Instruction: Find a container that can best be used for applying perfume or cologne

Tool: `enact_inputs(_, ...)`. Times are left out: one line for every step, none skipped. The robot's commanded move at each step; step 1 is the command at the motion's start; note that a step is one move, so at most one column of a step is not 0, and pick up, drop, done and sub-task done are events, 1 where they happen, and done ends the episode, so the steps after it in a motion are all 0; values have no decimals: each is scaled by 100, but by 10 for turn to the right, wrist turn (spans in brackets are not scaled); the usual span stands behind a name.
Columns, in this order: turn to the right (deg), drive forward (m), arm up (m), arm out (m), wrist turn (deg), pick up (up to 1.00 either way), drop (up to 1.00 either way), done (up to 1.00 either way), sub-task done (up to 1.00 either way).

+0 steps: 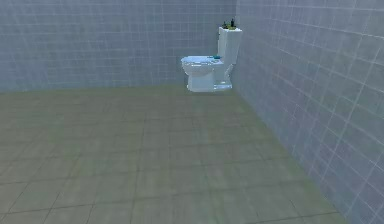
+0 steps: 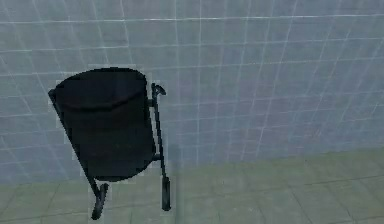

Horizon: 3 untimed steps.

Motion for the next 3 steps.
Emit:
enact_inputs(0,100,0,0,0,0,0,0,0)
enact_inputs(30,0,0,0,0,0,0,0,0)
enact_inputs(0,100,0,0,0,0,0,0,0)
